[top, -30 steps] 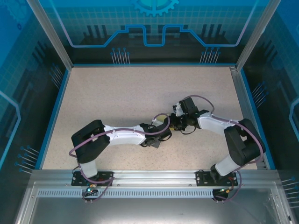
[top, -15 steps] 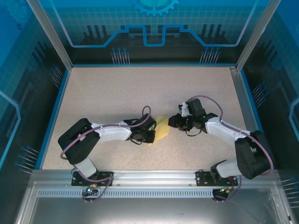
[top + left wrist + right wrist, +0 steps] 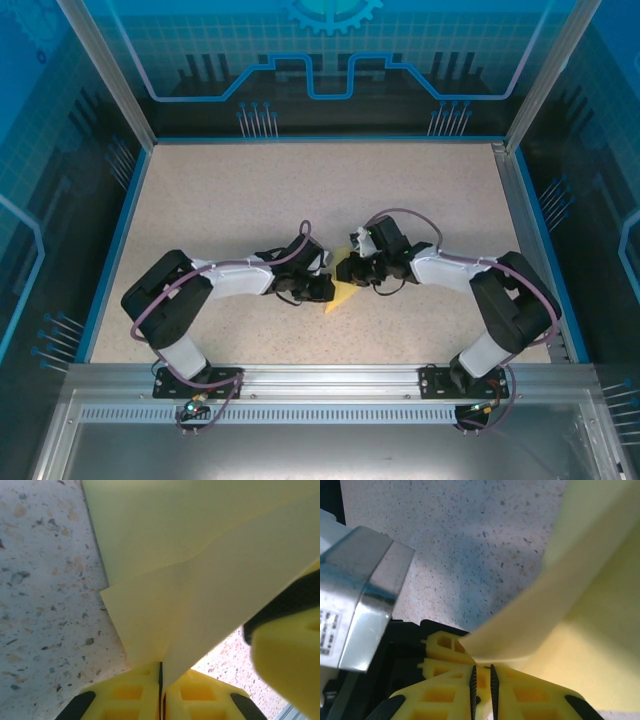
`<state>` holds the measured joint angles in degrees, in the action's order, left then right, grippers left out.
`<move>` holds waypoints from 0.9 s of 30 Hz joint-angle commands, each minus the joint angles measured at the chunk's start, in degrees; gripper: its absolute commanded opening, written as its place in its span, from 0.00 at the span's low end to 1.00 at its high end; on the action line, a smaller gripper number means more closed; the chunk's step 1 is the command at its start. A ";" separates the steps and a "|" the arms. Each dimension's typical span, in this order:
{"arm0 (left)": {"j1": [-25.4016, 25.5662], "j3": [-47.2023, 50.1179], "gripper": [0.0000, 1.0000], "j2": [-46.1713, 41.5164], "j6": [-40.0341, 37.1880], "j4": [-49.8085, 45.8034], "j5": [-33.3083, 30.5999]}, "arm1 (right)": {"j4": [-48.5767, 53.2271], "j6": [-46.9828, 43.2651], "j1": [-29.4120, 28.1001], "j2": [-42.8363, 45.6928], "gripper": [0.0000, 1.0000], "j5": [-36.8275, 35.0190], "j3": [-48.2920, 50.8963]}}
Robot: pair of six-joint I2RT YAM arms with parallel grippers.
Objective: Fold a paper plane with a square sheet of paper (pick it up from the middle)
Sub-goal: Fourth fold the wing at the center of the table.
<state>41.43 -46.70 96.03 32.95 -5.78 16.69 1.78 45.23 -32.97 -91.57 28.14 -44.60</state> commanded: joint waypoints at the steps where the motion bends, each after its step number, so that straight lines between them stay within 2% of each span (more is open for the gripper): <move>1: -0.64 0.64 0.12 0.74 -1.00 0.26 2.48 | -3.16 1.49 -0.69 -1.78 0.18 1.60 -1.94; 5: -0.72 0.30 0.12 1.07 -1.40 -0.04 2.65 | -3.28 1.74 -0.87 -3.02 0.18 1.42 -3.19; 15: -0.72 0.45 0.17 1.10 -2.77 -1.07 2.87 | 3.57 0.74 -0.43 -6.62 0.18 -6.63 -5.50; 21: -0.73 1.48 0.21 -0.01 -3.17 -0.44 4.48 | 4.20 0.01 -0.25 -7.73 0.18 -6.54 -7.11; 27: -0.65 2.13 0.16 -0.86 -2.75 0.22 4.80 | 3.29 -0.06 -0.25 -8.43 0.18 -5.19 -6.90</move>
<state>40.99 -45.15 96.64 31.09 -5.69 19.42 4.49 46.02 -33.08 -98.83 22.55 -50.48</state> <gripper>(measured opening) 0.170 0.183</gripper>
